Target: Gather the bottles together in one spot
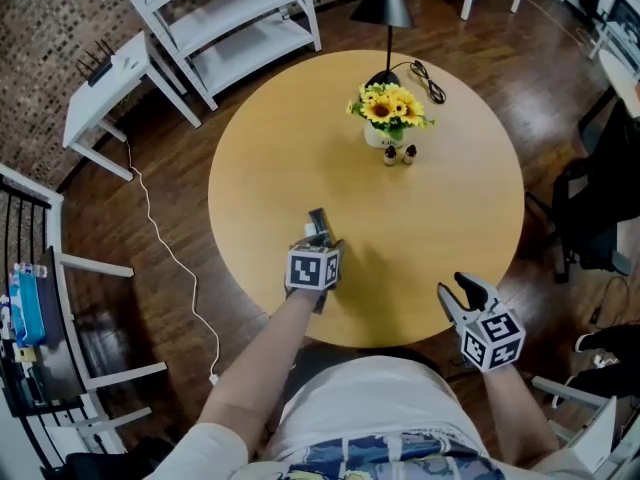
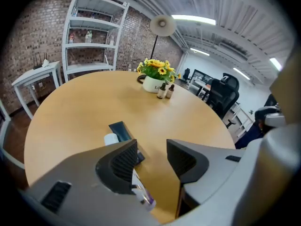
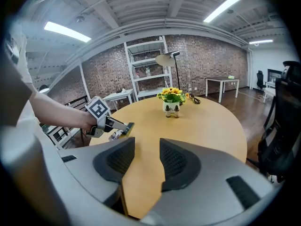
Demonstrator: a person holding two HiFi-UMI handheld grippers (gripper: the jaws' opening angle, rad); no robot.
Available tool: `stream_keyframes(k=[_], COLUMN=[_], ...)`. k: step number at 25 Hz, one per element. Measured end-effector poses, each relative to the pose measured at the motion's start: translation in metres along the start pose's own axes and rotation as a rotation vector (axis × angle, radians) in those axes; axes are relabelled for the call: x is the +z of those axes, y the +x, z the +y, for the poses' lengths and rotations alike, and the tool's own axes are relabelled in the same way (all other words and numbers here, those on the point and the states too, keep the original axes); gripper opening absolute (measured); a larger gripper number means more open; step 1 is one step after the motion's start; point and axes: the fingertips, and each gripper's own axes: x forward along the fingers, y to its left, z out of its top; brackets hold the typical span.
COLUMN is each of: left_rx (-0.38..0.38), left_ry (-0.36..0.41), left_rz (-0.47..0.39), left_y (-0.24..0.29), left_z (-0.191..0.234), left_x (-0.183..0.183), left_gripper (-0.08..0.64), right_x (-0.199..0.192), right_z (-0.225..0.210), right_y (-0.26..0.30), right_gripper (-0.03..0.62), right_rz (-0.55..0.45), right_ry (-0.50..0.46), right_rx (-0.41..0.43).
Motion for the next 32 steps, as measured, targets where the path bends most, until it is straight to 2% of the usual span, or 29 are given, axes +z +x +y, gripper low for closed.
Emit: stream_keyframes(k=[4, 9, 12, 14, 16, 19, 21, 26, 29, 32], left_rx=[0.095, 0.159, 0.183, 0.247, 0.294, 0.297, 0.292, 0.302, 0.274, 0.252], left_ry=[0.017, 0.042, 0.111, 0.175, 0.186, 0.23, 0.302, 0.489, 0.493, 0.488], left_rz=[0.042, 0.063, 0.09, 0.136, 0.174, 0.23, 0.27, 0.368, 0.374, 0.297], left_y=[0.016, 0.031, 0.043, 0.047, 0.047, 0.048, 0.053, 0.06, 0.06, 0.054], left_z=[0.028, 0.046, 0.045, 0.052, 0.059, 0.059, 0.054, 0.044, 0.041, 0.034], left_x=[0.002, 0.003, 0.005, 0.002, -0.001, -0.007, -0.007, -0.006, -0.007, 0.0], left_gripper=[0.176, 0.183, 0.183, 0.188, 0.212, 0.219, 0.218, 0.153, 0.126, 0.118], right_x=[0.001, -0.005, -0.01, -0.01, -0.007, -0.004, -0.005, -0.008, -0.008, -0.006], right_z=[-0.02, -0.029, -0.033, -0.035, -0.035, -0.035, -0.034, -0.03, -0.031, -0.034], right_y=[0.0, 0.003, 0.008, 0.011, 0.012, 0.013, 0.016, 0.02, 0.02, 0.018], right_gripper=[0.193, 0.193, 0.193, 0.193, 0.193, 0.193, 0.193, 0.193, 0.193, 0.193], right_rz=[0.0, -0.004, 0.012, 0.017, 0.014, 0.008, 0.011, 0.014, 0.007, -0.002], right_ry=[0.009, 0.043, 0.048, 0.049, 0.048, 0.053, 0.052, 0.056, 0.06, 0.061], right_rx=[-0.016, -0.006, 0.002, 0.005, 0.008, 0.019, 0.028, 0.047, 0.049, 0.05])
